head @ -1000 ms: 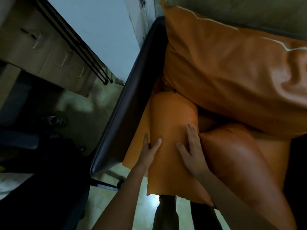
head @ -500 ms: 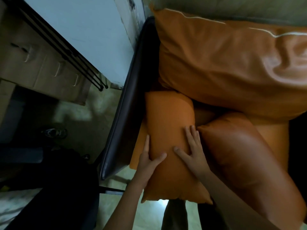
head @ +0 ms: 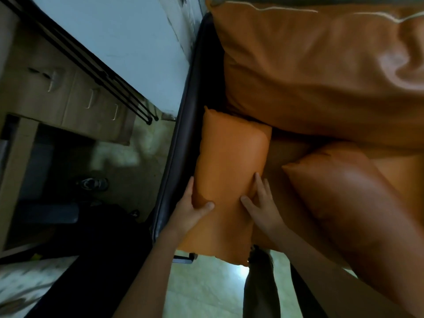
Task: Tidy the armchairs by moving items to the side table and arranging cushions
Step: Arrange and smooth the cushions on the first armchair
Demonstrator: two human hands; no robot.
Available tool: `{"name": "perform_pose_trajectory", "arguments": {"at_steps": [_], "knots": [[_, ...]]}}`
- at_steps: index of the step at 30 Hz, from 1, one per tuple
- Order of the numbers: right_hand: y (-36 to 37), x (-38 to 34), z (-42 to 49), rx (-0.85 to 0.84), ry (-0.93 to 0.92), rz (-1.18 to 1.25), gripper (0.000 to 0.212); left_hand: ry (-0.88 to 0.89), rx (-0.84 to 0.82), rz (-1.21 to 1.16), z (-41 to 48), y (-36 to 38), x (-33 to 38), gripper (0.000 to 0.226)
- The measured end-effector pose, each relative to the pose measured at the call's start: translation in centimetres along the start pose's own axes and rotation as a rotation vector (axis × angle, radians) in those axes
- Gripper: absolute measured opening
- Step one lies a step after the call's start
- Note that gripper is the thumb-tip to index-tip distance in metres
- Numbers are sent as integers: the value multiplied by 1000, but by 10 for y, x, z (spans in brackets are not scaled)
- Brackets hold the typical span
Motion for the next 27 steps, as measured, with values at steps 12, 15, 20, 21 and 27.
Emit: {"name": "perform_pose_trajectory", "arguments": {"at_steps": [12,15,20,21,27], "knots": [[9,0,5,-5,-84,343,97,-2,18,80,-9,8,10,116],[14,-6,7,-51,-113,450,96,32,58,163,-31,6,13,117],[14,-21,29,-5,-148,522,98,102,71,268,-37,-3,23,122],[11,-23,35,3,-151,507,99,111,73,290,-32,-3,25,122],[-6,-20,58,6,-78,345,105,78,63,172,-12,8,8,120]]}}
Point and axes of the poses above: each hand's wrist, its own z-axis towards the middle knuckle, its own y-axis out of the palm, x = y × z, the point moved 4 cm from there along z, towards the middle knuckle, and after that the axes turned 9 degrees about -x, right-handed, at the moved point
